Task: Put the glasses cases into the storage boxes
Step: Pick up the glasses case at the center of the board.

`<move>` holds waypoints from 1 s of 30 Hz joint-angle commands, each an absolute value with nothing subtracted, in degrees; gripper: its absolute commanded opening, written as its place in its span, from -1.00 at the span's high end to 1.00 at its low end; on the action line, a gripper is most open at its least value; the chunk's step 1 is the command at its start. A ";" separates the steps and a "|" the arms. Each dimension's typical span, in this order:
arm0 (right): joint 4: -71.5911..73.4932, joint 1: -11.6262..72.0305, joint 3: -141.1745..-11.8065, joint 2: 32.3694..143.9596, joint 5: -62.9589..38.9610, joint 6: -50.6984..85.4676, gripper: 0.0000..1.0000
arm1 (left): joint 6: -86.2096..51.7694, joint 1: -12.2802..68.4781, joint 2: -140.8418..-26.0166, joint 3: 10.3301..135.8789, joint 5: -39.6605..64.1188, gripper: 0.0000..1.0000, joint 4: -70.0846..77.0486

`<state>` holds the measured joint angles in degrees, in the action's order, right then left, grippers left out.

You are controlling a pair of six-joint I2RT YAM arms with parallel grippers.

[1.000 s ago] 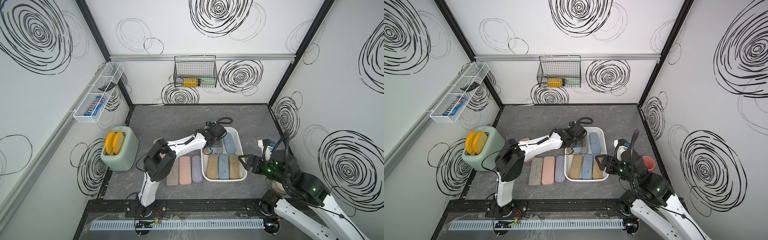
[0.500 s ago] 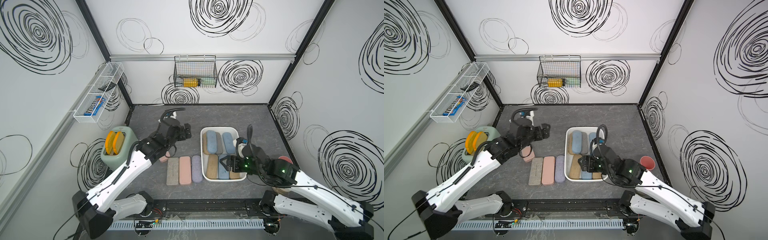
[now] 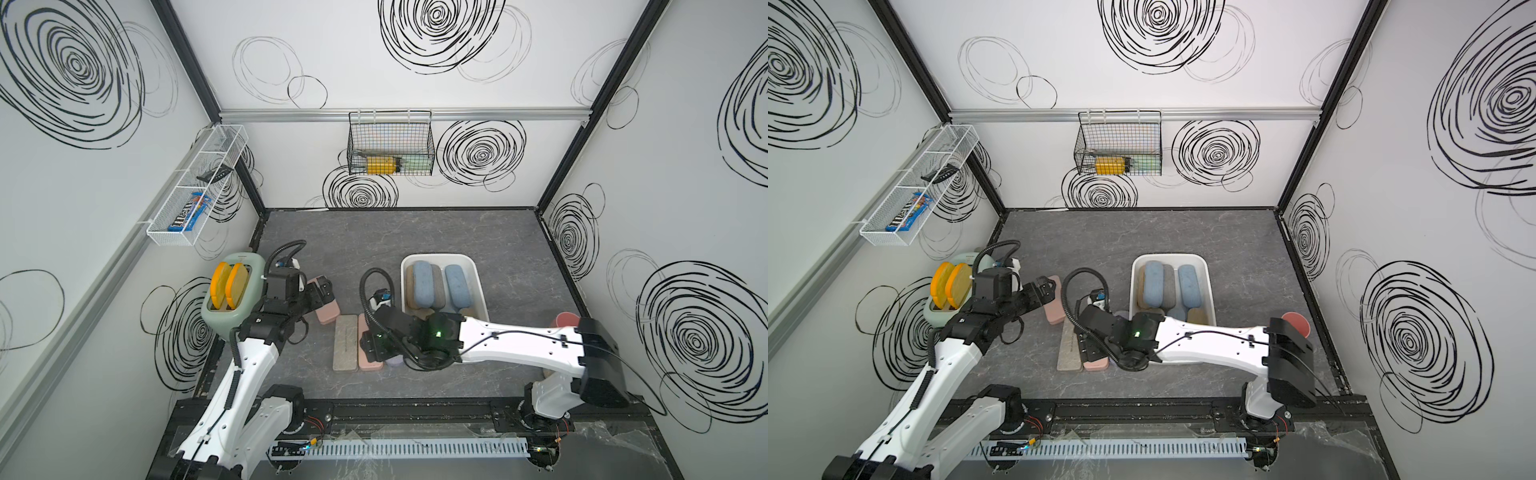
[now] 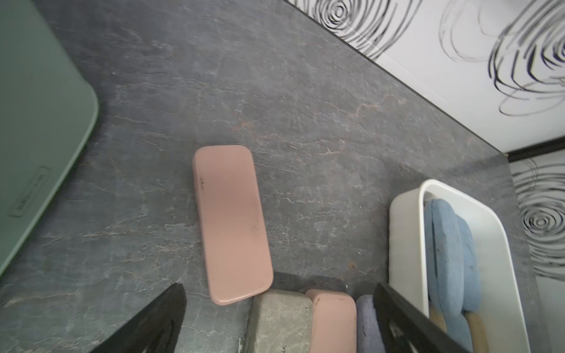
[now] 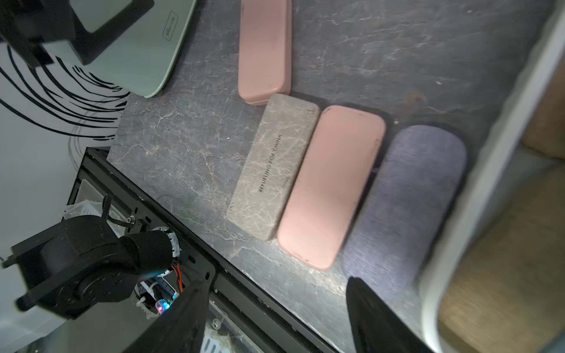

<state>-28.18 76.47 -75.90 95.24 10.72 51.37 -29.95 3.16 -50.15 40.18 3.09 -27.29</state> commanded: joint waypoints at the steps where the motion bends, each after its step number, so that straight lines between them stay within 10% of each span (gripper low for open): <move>1: -29.70 77.45 -81.90 102.05 9.88 51.02 -0.51 | -30.10 2.12 -50.18 39.60 1.17 -0.96 -26.25; 30: -27.89 74.26 -94.60 124.36 4.05 47.64 -0.83 | -37.00 -8.00 -51.95 32.22 6.95 -0.97 -15.54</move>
<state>-27.22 74.43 -93.08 121.10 3.40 48.16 -36.29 -7.94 -52.05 33.06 6.87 -17.87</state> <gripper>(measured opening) 0.914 0.985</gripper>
